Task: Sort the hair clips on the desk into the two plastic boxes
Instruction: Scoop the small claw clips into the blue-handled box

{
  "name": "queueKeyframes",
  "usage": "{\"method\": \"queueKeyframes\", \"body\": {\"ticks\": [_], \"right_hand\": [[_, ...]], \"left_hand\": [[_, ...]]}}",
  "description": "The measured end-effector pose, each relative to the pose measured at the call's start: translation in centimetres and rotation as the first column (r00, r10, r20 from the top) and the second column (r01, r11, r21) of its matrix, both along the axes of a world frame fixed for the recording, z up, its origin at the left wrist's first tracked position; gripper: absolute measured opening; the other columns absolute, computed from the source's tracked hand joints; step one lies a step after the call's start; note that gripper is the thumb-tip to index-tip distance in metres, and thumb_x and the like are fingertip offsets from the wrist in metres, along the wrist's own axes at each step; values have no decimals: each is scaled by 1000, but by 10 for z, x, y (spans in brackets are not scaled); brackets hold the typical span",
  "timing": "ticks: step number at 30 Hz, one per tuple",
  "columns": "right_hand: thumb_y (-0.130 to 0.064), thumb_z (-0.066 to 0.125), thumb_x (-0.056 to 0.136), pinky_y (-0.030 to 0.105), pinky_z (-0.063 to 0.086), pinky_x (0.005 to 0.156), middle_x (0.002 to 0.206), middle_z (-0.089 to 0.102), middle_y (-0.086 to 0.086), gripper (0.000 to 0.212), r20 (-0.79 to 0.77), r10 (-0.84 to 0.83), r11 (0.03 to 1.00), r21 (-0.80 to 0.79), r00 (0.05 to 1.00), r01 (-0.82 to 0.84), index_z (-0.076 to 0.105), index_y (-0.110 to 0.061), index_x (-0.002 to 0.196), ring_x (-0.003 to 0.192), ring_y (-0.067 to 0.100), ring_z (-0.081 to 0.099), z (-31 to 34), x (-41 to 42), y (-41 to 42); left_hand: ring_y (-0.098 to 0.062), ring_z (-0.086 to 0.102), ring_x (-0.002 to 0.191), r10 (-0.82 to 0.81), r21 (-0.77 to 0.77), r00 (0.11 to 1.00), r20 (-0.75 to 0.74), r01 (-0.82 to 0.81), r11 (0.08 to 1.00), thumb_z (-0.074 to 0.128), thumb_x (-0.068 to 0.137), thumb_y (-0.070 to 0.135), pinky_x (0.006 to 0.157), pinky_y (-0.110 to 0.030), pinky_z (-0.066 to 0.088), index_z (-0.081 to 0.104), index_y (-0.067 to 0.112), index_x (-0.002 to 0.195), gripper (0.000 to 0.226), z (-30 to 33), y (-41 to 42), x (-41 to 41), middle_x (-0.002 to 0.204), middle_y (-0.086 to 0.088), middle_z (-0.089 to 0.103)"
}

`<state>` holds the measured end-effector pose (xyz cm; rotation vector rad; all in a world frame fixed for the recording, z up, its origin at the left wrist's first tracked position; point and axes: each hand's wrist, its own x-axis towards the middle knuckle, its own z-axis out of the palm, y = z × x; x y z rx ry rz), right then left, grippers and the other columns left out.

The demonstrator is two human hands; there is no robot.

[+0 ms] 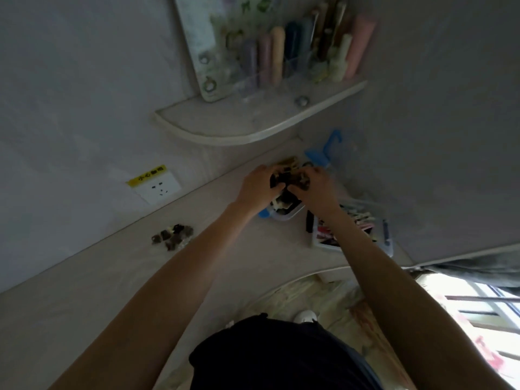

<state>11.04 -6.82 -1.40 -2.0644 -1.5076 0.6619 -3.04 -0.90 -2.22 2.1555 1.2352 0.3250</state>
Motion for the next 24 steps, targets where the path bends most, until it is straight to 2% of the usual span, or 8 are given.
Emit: {"method": "queueKeyframes", "body": {"ticks": [2,5,8,13,16,19,22,24], "right_hand": [[-11,66,80,35,43,92,119,52,22,37,43,22,1000,-1,999,-22,57,-4,115,109,33,50,-1,6,4],[-1,56,82,39,43,93,128,44,24,42,106,12,1000,-8,994,-11,53,-5,123,112,38,47,-1,14,7],[5,48,85,42,43,94,133,41,25,41,182,43,999,-10,982,-42,52,-4,124,114,40,48,4,20,12],[-3,43,91,38,48,79,132,48,19,33,391,12,999,-43,920,5,53,-7,121,100,36,58,11,22,16],[-8,47,90,36,48,71,120,57,16,27,340,10,990,130,940,-58,59,-8,114,91,36,60,13,8,2],[-7,52,86,37,51,73,100,66,16,22,229,106,934,310,968,-176,64,-5,104,88,32,61,11,-27,-19],[-7,53,87,34,51,74,101,67,11,23,138,241,916,295,961,-273,64,-7,106,93,28,61,-2,-76,-37],[-7,53,87,32,48,80,109,64,11,26,57,343,913,215,938,-347,62,-9,111,98,27,61,-14,-110,-42]], "left_hand": [[-29,53,109,-42,26,995,-86,45,999,59,84,30,90,-35,44,48,17,130,49,-6,5,1,118,-12,56],[-28,43,121,-93,67,991,-98,99,993,54,89,21,101,-35,37,44,16,133,46,-9,5,-3,131,-11,48],[-23,43,122,-122,167,987,-100,138,976,51,92,20,100,-34,36,49,16,129,37,-10,1,-15,132,-7,50],[-25,51,117,-133,335,968,-212,200,921,45,95,25,106,-39,29,57,19,123,31,-19,-2,-34,121,-5,62],[-18,38,133,-106,290,959,-264,183,939,36,99,30,116,-43,16,45,23,136,39,-22,-4,-42,137,1,51],[-22,42,130,-136,248,987,-87,154,956,33,99,28,111,-38,29,47,17,134,39,-19,-8,-60,135,-4,54],[-17,53,108,-11,336,995,100,-23,942,35,94,23,93,-22,38,60,13,118,36,-20,-31,-101,115,-4,65],[-16,54,100,157,339,976,148,-199,919,41,92,16,86,-21,40,64,14,111,30,-27,-55,-140,105,-3,67]]}}
